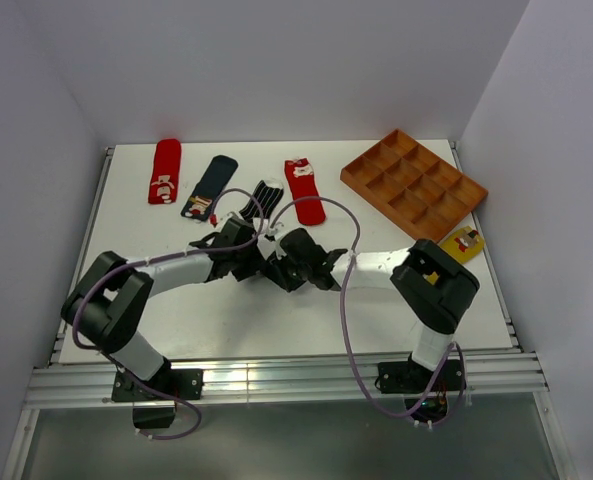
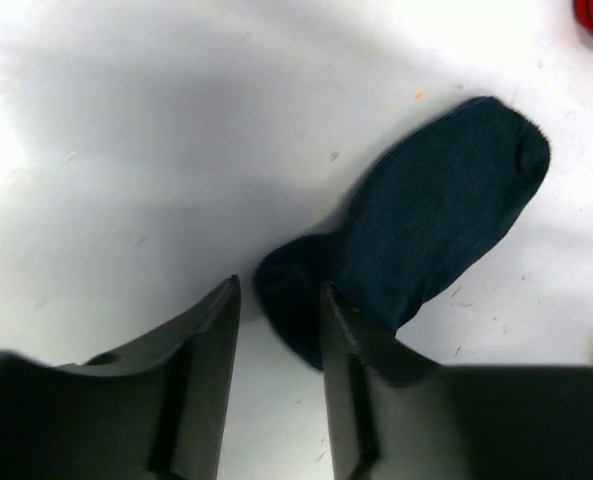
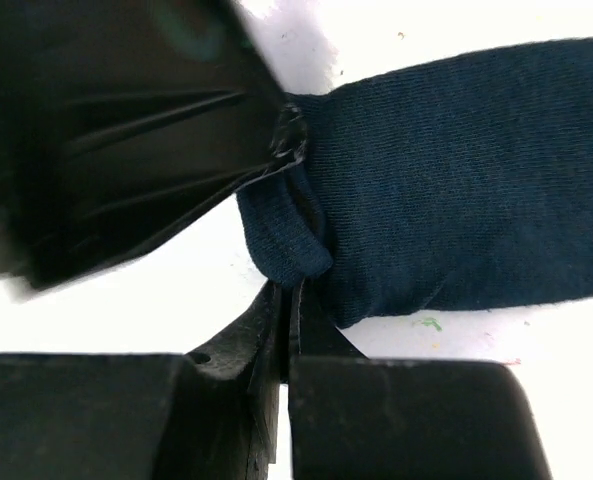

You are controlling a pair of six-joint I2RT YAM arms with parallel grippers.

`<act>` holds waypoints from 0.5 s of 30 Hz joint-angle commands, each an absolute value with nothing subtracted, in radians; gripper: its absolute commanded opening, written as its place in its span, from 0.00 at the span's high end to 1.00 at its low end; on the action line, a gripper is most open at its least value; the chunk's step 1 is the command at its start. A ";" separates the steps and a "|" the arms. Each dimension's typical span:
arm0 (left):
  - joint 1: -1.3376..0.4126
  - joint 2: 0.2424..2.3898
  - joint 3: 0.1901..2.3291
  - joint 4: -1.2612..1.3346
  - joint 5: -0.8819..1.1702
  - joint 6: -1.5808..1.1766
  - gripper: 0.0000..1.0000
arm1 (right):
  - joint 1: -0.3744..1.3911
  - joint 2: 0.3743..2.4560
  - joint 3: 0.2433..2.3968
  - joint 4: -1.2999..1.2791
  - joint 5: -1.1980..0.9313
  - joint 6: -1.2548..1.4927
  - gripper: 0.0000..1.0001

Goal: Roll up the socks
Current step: Roll the sock at the center of the board.

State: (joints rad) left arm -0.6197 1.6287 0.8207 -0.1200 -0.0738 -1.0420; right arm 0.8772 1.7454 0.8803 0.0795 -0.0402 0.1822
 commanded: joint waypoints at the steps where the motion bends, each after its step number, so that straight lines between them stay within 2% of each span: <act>1: -0.623 1.530 0.776 -0.158 -0.139 -1.072 0.49 | 0.813 1.778 0.919 -0.014 -0.199 0.262 1.00; 5: -0.620 1.470 0.733 -0.140 -0.161 -1.109 0.41 | 0.732 1.812 0.920 -0.003 -0.369 0.351 1.00; 9: -0.620 1.419 0.681 -0.094 -0.160 -1.147 0.40 | 0.649 1.850 0.900 0.067 -0.579 0.480 1.00; 15: -0.620 1.448 0.664 -0.032 -0.123 -1.158 0.40 | 0.569 1.930 0.877 0.181 -0.767 0.635 1.00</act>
